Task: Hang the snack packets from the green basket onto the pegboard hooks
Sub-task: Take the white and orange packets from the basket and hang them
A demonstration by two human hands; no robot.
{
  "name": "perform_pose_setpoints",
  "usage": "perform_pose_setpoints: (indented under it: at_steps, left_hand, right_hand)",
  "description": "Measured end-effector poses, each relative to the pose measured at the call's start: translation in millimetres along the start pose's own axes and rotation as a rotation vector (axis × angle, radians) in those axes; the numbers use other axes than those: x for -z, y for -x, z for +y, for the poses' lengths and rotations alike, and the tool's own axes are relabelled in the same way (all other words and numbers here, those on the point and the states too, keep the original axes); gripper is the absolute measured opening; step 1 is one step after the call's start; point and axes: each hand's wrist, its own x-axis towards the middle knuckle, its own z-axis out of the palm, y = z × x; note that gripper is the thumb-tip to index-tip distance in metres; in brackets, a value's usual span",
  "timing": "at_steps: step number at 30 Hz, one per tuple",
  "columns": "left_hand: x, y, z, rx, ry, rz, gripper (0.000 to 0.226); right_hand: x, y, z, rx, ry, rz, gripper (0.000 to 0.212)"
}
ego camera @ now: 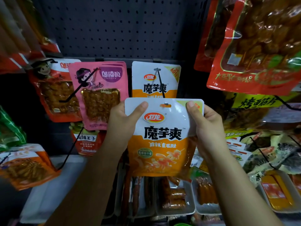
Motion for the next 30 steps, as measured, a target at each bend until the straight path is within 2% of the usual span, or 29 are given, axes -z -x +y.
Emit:
perform_pose_setpoints:
  at_steps: [3,7,10,13,19,21,27,30]
  left_hand:
    - [6.9,-4.8,-8.7,-0.026,-0.01,-0.036,0.013]
    - [23.6,-16.3,-22.5,-0.067,-0.153,-0.015,0.008]
    - [26.7,-30.7,-30.2,-0.084,-0.243,0.007,0.008]
    - [25.1,-53.6,-35.0,-0.099,-0.372,0.052,0.003]
    - [16.9,-104.4,-40.0,-0.177,-0.709,0.131,0.026]
    - [13.4,-121.1,-39.2,-0.189,-0.763,0.145,0.026]
    - [6.9,-162.5,-41.6,-0.21,-0.953,0.172,0.032]
    - [4.4,-169.8,-46.8,-0.229,-0.971,0.217,0.029]
  right_hand:
    - [2.8,-5.0,7.1,0.018,0.02,-0.008,0.017]
    - [13.6,-14.8,15.4,0.004,0.056,-0.051,0.019]
    - [16.2,-29.7,21.1,-0.01,0.094,-0.06,0.009]
    - [9.7,-54.4,19.8,0.032,0.18,0.0,0.01]
    - [-9.5,-109.1,25.8,0.015,0.297,0.144,0.012]
    - [-16.2,-126.0,29.6,-0.02,0.243,0.197,0.015]
    - [-31.3,-166.6,41.1,-0.052,0.305,0.255,0.017]
    - [-35.6,-179.9,48.8,-0.035,0.293,0.283,0.017]
